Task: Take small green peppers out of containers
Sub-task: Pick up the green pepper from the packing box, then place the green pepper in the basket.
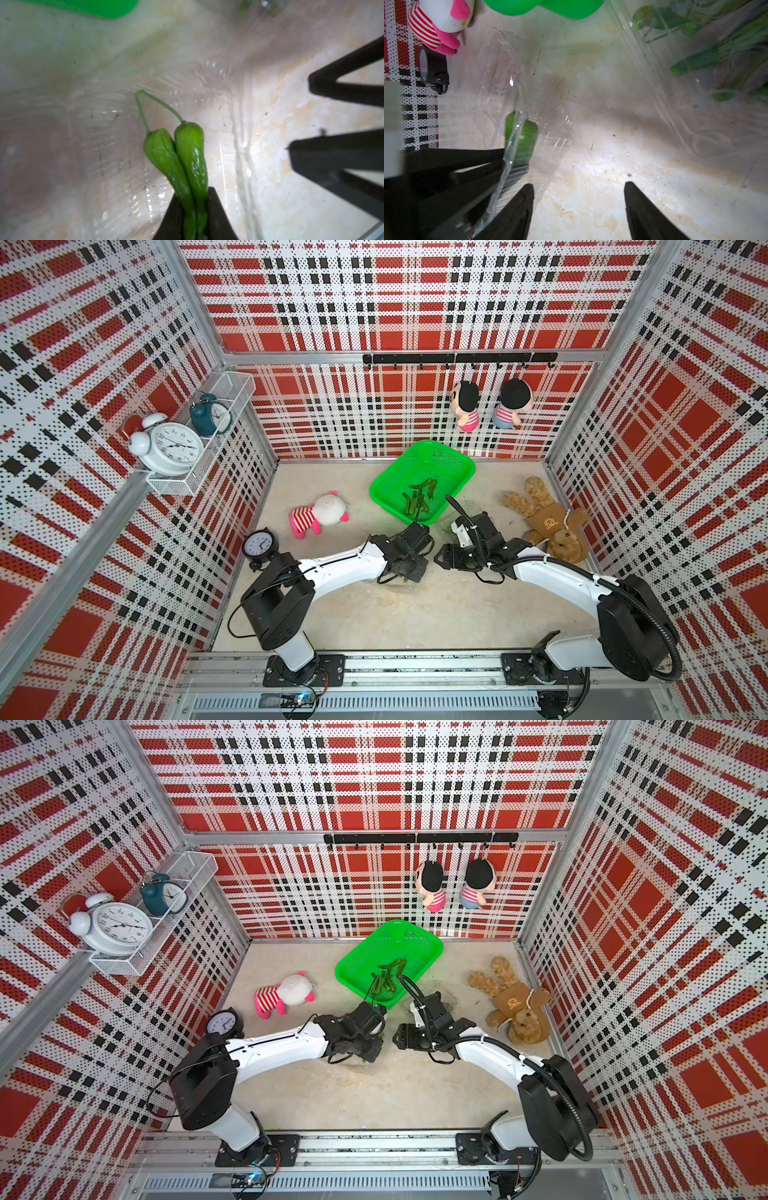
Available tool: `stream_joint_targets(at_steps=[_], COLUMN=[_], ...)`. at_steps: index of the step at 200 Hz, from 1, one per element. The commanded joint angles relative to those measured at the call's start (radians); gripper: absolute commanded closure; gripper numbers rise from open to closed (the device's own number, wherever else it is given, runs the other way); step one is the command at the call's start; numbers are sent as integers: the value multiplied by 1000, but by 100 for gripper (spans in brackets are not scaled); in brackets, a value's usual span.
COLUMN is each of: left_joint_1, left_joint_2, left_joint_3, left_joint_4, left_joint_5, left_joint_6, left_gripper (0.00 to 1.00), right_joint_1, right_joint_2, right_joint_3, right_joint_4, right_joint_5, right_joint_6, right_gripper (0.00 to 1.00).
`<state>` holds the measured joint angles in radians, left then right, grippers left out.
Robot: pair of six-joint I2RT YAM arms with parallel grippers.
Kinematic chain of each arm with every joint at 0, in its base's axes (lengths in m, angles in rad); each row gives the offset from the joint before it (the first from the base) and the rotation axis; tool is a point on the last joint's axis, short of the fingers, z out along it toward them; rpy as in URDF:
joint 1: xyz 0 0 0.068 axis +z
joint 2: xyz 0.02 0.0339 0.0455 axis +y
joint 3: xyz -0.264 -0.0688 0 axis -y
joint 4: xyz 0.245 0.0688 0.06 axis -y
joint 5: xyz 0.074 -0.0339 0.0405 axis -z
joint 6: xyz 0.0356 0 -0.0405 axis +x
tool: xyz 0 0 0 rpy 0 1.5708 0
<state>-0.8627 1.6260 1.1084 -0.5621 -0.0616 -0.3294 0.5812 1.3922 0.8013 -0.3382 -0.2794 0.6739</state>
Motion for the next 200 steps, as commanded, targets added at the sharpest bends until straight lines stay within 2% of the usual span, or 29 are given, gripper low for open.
stream_joint_targets(at_steps=[1, 34, 81, 112, 165, 192, 200], left_joint_1=[42, 121, 220, 267, 299, 312, 317], left_joint_2=[-72, -82, 47, 207, 575, 701, 729], left_joint_3=[68, 164, 388, 539, 787, 862, 881], left_joint_4=[-83, -106, -128, -43, 45, 78, 81], left_joint_5=[-21, 3, 12, 65, 112, 133, 143], left_joint_6=[22, 64, 163, 173, 144, 110, 99], left_gripper=[84, 83, 83, 82, 82, 78, 74], right_joint_1=[-4, -4, -4, -4, -4, -4, -4], right_joint_2=[12, 26, 44, 36, 14, -5, -11], right_joint_3=[19, 29, 45, 31, 31, 21, 17], right_joint_4=[25, 31, 28, 20, -35, -58, -62], right_joint_5=[16, 16, 19, 25, 46, 56, 58], right_joint_6=[10, 16, 26, 36, 49, 58, 61], right_gripper=[28, 28, 28, 28, 28, 28, 28])
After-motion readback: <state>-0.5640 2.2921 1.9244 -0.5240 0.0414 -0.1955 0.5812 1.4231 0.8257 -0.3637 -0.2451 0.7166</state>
